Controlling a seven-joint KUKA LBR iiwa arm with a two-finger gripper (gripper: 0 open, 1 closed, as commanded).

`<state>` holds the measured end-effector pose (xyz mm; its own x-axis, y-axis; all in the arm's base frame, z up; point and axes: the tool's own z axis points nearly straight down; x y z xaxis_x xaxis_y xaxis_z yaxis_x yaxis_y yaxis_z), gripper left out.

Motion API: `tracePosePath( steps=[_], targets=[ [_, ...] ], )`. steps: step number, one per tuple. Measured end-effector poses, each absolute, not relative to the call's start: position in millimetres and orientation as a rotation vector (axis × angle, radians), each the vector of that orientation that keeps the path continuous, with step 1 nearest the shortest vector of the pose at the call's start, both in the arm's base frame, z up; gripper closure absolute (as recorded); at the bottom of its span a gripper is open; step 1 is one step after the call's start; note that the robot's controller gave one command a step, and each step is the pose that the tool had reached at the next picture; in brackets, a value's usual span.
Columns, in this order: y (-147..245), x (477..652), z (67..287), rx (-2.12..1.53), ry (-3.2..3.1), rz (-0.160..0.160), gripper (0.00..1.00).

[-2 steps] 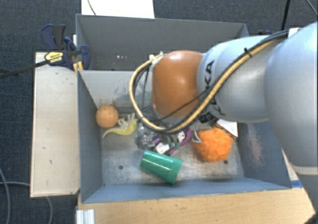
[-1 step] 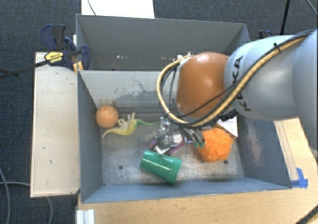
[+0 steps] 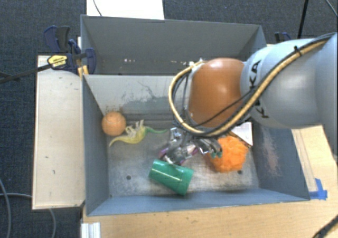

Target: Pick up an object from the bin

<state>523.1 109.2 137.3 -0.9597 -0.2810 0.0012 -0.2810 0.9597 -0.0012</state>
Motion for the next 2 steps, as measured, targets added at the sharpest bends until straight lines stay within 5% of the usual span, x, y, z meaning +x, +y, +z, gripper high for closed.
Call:
tracePosePath(
  steps=[2],
  targets=[
    [129.7,541.3,243.1,0.339,-3.124,-0.002,1.00]
  ],
)
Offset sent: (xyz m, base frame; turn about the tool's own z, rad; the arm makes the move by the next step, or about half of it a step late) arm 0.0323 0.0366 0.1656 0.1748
